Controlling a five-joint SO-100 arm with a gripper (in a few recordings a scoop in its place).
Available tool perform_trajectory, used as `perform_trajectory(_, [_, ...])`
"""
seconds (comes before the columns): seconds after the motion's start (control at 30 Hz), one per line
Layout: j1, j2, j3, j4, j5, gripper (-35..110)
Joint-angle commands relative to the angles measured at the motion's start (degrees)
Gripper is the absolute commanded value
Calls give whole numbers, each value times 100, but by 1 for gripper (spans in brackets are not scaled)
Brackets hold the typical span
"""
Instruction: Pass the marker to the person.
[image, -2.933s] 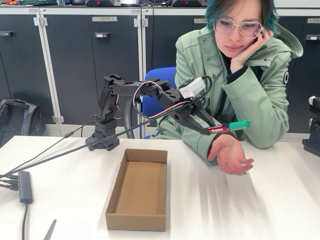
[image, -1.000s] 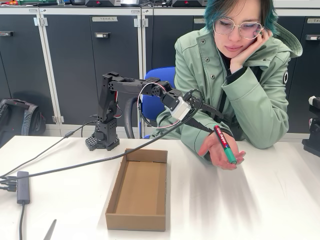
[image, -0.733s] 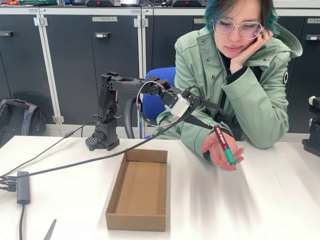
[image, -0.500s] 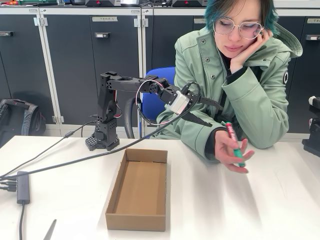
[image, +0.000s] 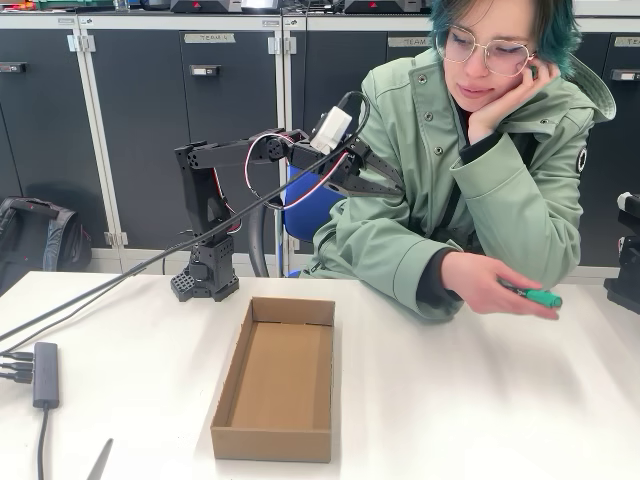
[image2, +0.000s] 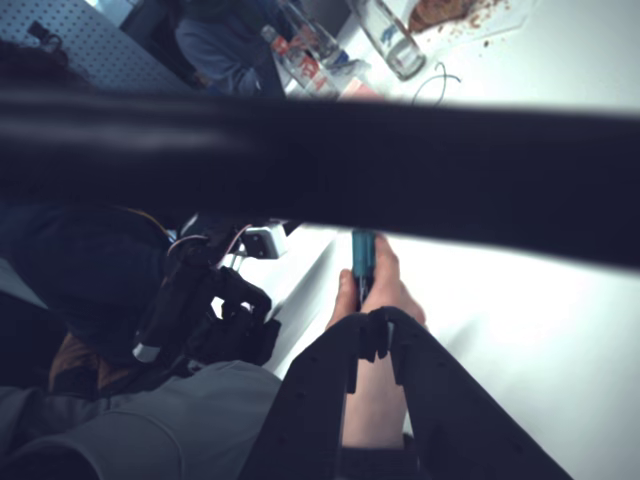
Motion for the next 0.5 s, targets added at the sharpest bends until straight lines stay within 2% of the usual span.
perform_trajectory(0.0, [0,554,-44,-105,-413,-5])
perform_trajectory(0.27, [598,1134,729,-220,-1125,-5])
perform_trajectory(0.47, [905,1652,1274,-211,-1213,-5])
